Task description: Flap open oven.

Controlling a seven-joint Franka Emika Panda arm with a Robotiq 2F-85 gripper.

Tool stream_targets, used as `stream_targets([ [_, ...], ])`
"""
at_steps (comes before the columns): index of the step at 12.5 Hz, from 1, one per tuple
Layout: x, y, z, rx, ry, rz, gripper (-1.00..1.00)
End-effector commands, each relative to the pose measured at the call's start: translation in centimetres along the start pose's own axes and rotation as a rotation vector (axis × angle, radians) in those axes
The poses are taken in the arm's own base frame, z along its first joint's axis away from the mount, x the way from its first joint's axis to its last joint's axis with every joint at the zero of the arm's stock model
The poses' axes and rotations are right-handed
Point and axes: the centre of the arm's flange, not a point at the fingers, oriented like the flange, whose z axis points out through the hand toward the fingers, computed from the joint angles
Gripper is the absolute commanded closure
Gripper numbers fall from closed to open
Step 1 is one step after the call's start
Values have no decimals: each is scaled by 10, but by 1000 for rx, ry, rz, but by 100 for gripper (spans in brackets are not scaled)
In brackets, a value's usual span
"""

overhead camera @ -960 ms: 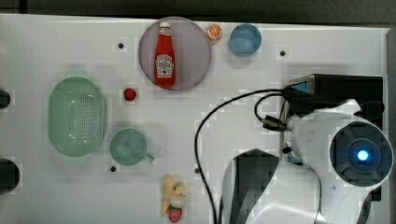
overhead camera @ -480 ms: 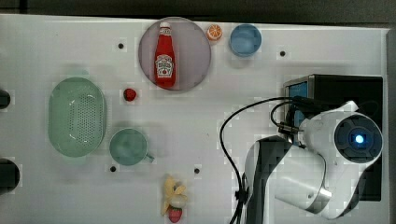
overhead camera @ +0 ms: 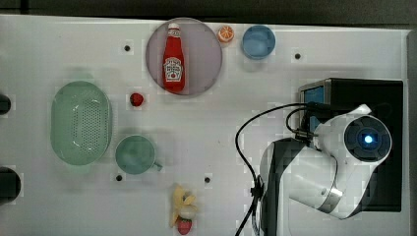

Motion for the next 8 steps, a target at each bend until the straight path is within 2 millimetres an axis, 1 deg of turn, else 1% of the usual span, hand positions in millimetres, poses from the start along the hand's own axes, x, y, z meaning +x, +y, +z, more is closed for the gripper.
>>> stream_targets([
  [1, 4, 4, 6, -15, 26, -52, 65],
  [4, 8, -4, 18, -21, 19, -70, 65],
  [6, 10, -14, 18, -36, 13, -104, 65],
  [8, 13, -27, 18, -90, -1, -162, 65],
])
